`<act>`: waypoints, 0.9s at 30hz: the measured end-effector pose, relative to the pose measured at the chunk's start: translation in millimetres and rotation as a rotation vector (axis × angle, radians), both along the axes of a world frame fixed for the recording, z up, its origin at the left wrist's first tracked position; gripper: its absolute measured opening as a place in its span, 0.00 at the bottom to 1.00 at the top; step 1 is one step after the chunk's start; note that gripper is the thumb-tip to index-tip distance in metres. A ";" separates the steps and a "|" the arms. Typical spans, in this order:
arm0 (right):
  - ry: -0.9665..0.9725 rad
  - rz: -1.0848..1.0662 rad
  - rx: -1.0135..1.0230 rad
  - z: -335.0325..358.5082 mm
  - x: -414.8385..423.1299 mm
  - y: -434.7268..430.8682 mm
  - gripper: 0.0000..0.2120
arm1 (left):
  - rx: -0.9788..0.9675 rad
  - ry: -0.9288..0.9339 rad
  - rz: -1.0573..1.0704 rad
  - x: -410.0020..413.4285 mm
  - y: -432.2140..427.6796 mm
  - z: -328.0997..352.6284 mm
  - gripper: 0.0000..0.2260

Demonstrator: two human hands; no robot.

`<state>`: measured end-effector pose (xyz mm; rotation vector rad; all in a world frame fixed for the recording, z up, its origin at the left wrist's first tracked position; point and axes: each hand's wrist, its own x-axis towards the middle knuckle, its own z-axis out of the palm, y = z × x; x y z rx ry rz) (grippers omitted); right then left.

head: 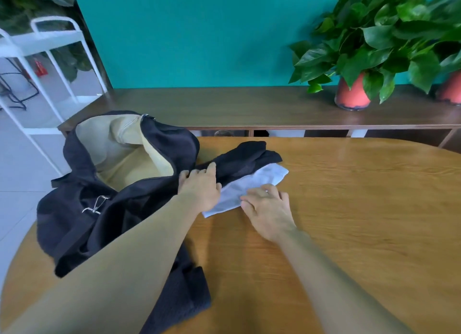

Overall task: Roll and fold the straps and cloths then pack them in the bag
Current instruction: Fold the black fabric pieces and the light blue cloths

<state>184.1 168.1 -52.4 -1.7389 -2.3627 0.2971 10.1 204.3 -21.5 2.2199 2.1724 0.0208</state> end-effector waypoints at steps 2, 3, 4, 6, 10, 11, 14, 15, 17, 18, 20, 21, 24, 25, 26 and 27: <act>0.025 -0.053 0.023 -0.9 13.9 -0.2 0.18 | 0.033 0.043 -0.027 9.1 -5.1 4.4 0.14; 0.048 -0.088 0.030 -1.3 21.5 -1.5 0.18 | 0.044 0.047 -0.046 15.6 -10.5 7.2 0.10; 0.064 -0.122 0.033 -1.3 29.2 -3.1 0.17 | 0.045 0.046 -0.069 23.3 -16.9 9.3 0.08; 0.041 -0.180 0.038 -0.9 45.1 -7.1 0.16 | 0.031 0.019 -0.115 40.9 -31.0 9.3 0.06; -0.016 -0.267 0.045 1.0 77.0 -19.8 0.17 | -0.007 -0.182 -0.223 74.7 -59.0 3.7 0.07; -0.018 -0.283 0.048 1.6 85.1 -24.6 0.17 | -0.022 -0.225 -0.253 83.0 -65.0 3.4 0.09; -0.043 -0.310 0.042 4.3 106.3 -42.7 0.16 | -0.029 -0.282 -0.318 104.9 -82.3 7.0 0.11; -0.060 -0.312 0.035 5.0 112.4 -48.8 0.16 | -0.031 -0.296 -0.342 110.4 -87.2 8.2 0.11; -0.085 -0.321 0.024 5.7 122.8 -60.1 0.16 | -0.070 -0.349 -0.381 116.4 -95.3 10.2 0.10; -0.083 -0.328 0.022 6.0 127.2 -64.9 0.16 | -0.084 -0.384 -0.384 117.3 -98.5 10.6 0.10; -0.046 -0.344 0.041 7.1 133.5 -73.0 0.16 | -0.012 -0.424 -0.376 116.8 -102.4 10.5 0.08; -0.015 -0.350 0.063 7.6 134.4 -76.0 0.15 | 0.070 -0.416 -0.354 116.7 -102.6 10.7 0.07; 0.130 -0.367 0.133 9.3 129.5 -83.3 0.14 | 0.178 -0.336 -0.230 119.3 -101.8 14.2 0.11; 0.180 -0.369 0.145 9.6 126.8 -85.5 0.12 | 0.146 -0.317 -0.202 121.2 -101.9 14.3 0.15; 0.220 -0.367 0.150 9.1 124.0 -87.0 0.11 | 0.114 -0.316 -0.196 123.9 -102.9 13.4 0.17; 0.250 -0.361 0.150 8.8 121.5 -88.3 0.10 | 0.087 -0.332 -0.210 126.7 -105.1 12.0 0.19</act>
